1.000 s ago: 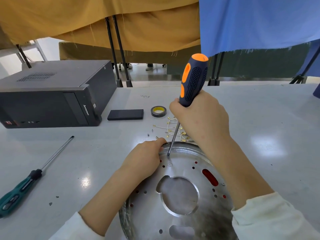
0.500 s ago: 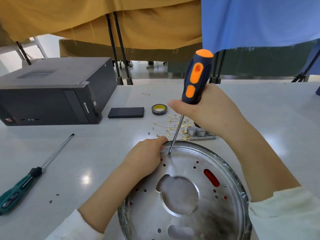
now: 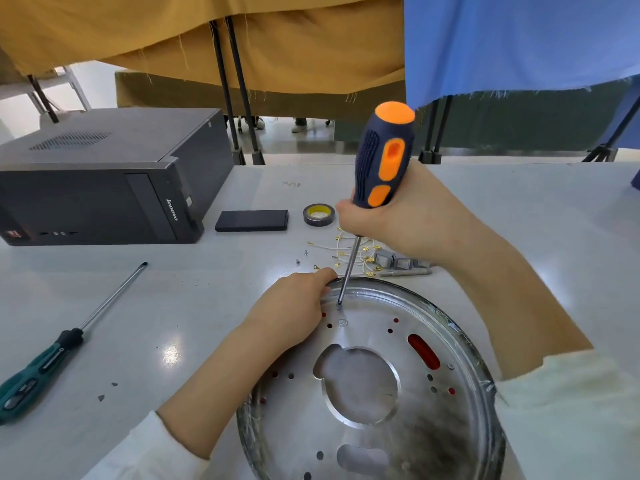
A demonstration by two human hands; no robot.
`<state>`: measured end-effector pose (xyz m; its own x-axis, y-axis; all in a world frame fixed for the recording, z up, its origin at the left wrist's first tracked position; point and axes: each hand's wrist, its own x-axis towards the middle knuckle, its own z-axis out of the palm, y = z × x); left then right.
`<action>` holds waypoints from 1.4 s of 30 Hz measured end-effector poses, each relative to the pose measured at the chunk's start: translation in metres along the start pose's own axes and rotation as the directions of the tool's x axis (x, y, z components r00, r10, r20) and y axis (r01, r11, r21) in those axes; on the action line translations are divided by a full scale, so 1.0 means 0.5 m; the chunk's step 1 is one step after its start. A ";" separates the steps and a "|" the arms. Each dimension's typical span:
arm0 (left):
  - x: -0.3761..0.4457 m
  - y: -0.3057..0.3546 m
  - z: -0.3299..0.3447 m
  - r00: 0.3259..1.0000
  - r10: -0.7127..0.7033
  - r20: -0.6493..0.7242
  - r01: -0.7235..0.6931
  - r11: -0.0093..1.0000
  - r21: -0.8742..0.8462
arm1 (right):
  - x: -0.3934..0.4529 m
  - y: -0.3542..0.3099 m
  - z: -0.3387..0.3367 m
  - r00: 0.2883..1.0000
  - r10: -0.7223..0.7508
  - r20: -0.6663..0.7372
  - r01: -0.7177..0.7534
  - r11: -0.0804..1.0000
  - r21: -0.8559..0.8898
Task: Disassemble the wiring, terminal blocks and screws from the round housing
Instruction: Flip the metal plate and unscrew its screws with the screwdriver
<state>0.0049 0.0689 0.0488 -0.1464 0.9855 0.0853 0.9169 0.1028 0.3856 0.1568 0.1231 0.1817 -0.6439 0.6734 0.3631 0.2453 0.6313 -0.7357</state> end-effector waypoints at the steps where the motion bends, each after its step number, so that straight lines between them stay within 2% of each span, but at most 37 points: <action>1: 0.000 0.001 -0.001 1.000 0.006 0.002 -0.006 1.000 0.004 | 0.002 -0.001 -0.010 0.993 -0.030 0.111 0.027 0.999 0.024; 3: 0.000 0.002 -0.004 1.000 0.009 0.011 -0.009 1.000 0.010 | 0.008 0.001 -0.025 0.968 -0.056 0.243 0.042 0.997 0.061; 4: 0.000 0.003 -0.005 1.000 0.008 0.015 -0.008 1.000 0.012 | 0.012 0.004 -0.030 0.964 -0.054 0.261 0.036 0.997 0.073; 6: -0.001 0.003 -0.004 1.000 -0.001 0.020 0.001 1.000 0.012 | 0.018 0.007 -0.033 0.977 -0.020 0.210 0.007 0.998 0.062; 9: -0.002 0.003 -0.001 1.000 -0.014 0.010 0.013 1.000 0.020 | 0.012 0.017 -0.011 0.995 0.076 -0.068 -0.081 0.995 -0.061; 12: -0.001 0.004 0.000 1.000 -0.008 0.000 0.008 1.000 0.023 | -0.010 0.025 0.024 0.899 0.139 -0.415 -0.238 0.951 -0.196; 15: -0.004 0.005 -0.001 1.000 -0.008 -0.006 0.008 1.000 0.030 | -0.022 0.017 0.043 0.841 0.093 -0.534 -0.266 0.929 -0.257; 18: -0.005 0.007 -0.002 1.000 -0.007 -0.009 0.007 0.999 0.038 | -0.016 0.017 0.045 0.870 0.024 -0.493 -0.204 0.927 -0.315; 20: -0.005 0.008 -0.003 1.000 -0.008 -0.005 0.009 0.999 0.040 | -0.006 0.022 0.037 0.912 0.039 -0.409 -0.150 0.958 -0.243; 24: -0.005 0.010 -0.004 1.000 -0.009 0.010 0.009 0.999 0.040 | 0.008 0.016 -0.001 0.999 -0.016 -0.045 0.014 0.999 -0.048; 26: -0.005 0.010 -0.004 1.000 -0.005 0.005 0.005 0.999 0.035 | 0.012 0.018 -0.017 0.991 -0.051 0.125 0.050 0.999 0.009; 28: -0.005 0.010 -0.004 1.000 -0.002 -0.003 0.002 0.999 0.036 | 0.014 0.023 -0.031 0.984 -0.033 0.173 0.025 0.999 0.048; 32: -0.005 0.009 -0.002 1.000 -0.011 -0.001 0.011 0.999 0.038 | 0.009 0.033 -0.045 0.994 0.077 0.072 -0.077 0.997 0.009; 35: -0.004 0.008 -0.001 1.000 -0.018 -0.001 0.018 0.999 0.031 | -0.007 0.032 -0.020 0.969 0.183 -0.165 -0.206 0.969 -0.134; 38: -0.005 0.007 -0.001 1.000 -0.015 -0.009 0.016 0.999 0.032 | -0.025 0.019 0.018 0.890 0.204 -0.407 -0.316 0.920 -0.230; 40: -0.007 0.008 -0.002 1.000 -0.010 -0.013 0.011 1.000 0.029 | -0.028 0.016 0.028 0.875 0.169 -0.455 -0.294 0.930 -0.221; 42: -0.007 0.008 -0.003 1.000 -0.007 -0.011 0.007 1.000 0.024 | -0.021 0.017 0.024 0.913 0.141 -0.383 -0.214 0.965 -0.153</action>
<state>0.0087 0.0656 0.0512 -0.1568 0.9833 0.0926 0.9245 0.1131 0.3639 0.1572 0.1168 0.1648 -0.2753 0.8514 0.4464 0.4852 0.5240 -0.7000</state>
